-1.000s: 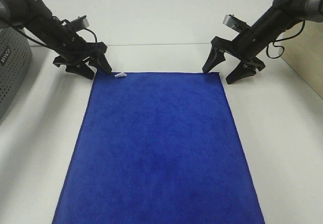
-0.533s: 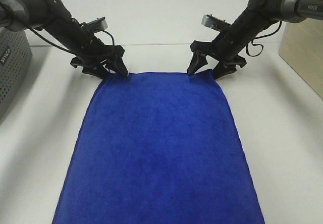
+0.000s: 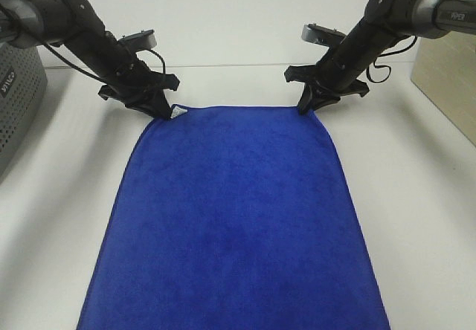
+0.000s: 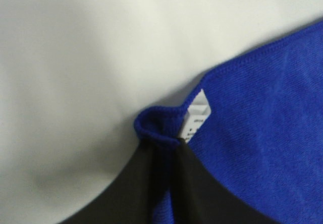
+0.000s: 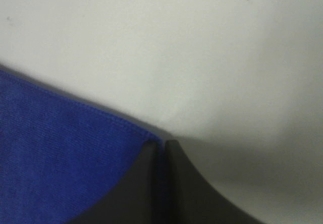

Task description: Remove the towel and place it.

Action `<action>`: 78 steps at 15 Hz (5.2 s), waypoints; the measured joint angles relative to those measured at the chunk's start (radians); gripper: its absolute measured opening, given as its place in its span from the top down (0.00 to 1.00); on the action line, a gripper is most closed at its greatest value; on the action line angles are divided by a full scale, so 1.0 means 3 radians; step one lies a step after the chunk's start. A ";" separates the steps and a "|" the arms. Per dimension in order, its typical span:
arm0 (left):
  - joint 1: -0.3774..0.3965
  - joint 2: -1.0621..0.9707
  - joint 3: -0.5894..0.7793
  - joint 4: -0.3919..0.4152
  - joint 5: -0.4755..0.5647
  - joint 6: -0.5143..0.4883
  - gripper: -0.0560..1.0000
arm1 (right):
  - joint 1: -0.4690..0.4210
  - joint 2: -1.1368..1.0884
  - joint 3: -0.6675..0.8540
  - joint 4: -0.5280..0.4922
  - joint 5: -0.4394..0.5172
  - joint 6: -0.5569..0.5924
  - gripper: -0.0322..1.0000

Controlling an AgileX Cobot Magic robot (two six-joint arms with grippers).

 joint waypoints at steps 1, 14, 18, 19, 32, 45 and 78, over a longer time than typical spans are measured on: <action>0.0000 0.0007 0.0000 0.0010 0.0000 0.0077 0.92 | 0.0000 0.0000 0.0000 -0.0033 -0.0007 0.0000 0.95; -0.0007 0.0083 -0.0510 0.0157 -0.0230 0.0243 0.95 | 0.0000 -0.0030 -0.0130 -0.0317 -0.0440 -0.0173 0.95; -0.0017 0.0083 -0.0773 0.0187 -0.0637 0.0273 0.95 | 0.0000 -0.0033 -0.0640 -0.0333 -0.0730 -0.0297 0.95; -0.0017 0.0083 -0.0773 0.0187 -0.0787 0.0317 0.95 | 0.0000 -0.0033 -0.0697 -0.0330 -0.0807 -0.0337 0.95; -0.0030 0.0163 -0.0773 0.0167 -0.1813 0.1123 0.95 | 0.0023 0.0197 -0.0747 -0.0177 -0.1623 -0.0493 0.95; -0.0063 0.0637 -0.0773 0.0173 -0.2557 0.1150 0.95 | 0.0053 0.0433 -0.0747 -0.0127 -0.2020 -0.0540 0.95; -0.0090 -0.0730 -0.0773 0.1060 0.0480 -0.0253 0.21 | 0.0013 -0.0997 -0.0747 -0.0523 0.0917 0.0337 0.24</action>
